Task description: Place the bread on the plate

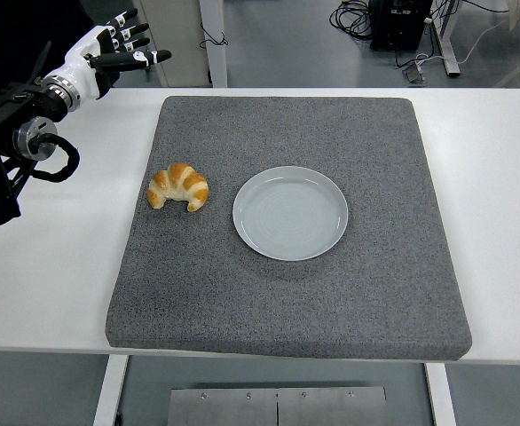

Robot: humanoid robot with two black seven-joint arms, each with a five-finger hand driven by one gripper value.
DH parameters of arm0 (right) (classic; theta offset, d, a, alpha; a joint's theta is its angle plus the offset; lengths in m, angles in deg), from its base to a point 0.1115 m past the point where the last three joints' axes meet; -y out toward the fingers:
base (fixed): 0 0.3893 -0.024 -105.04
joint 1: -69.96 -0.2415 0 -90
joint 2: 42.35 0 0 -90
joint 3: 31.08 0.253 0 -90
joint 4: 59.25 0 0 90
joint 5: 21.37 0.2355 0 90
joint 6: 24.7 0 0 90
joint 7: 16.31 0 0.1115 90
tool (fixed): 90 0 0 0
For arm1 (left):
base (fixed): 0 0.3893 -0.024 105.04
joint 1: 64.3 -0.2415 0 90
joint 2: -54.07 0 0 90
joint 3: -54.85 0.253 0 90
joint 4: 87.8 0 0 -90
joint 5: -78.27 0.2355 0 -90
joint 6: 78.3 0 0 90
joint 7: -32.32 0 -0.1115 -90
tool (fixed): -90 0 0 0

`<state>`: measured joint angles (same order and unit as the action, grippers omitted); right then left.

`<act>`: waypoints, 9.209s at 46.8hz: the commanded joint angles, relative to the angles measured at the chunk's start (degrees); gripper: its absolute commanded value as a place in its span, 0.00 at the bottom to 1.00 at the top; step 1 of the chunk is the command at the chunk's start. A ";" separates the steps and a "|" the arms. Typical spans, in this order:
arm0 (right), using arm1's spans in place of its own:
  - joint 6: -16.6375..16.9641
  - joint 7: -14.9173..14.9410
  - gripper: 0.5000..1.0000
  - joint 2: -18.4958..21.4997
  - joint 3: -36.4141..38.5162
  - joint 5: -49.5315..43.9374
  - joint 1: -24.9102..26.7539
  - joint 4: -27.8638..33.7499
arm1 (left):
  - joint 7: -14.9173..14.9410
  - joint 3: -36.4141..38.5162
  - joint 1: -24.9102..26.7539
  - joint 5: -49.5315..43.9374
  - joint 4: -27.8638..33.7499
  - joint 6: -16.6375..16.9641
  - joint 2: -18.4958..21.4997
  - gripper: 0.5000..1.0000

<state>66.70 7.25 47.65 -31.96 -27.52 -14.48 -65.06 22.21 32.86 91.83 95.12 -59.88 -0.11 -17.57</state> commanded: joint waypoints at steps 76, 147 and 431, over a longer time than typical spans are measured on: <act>0.00 0.00 1.00 0.00 0.00 0.00 -0.02 0.00 | -1.05 18.03 -5.66 49.07 31.05 16.99 14.07 0.94; 0.00 0.00 1.00 0.00 0.00 0.00 -0.02 0.00 | -5.80 24.63 -6.36 50.83 29.99 25.43 11.52 0.39; 0.00 0.00 1.00 0.00 0.00 0.00 -0.02 0.00 | -2.20 20.76 -4.96 65.86 26.74 24.29 -8.96 0.93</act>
<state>66.70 7.25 47.65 -31.96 -27.52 -14.49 -65.05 20.17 53.76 86.81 162.03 -33.15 24.25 -26.71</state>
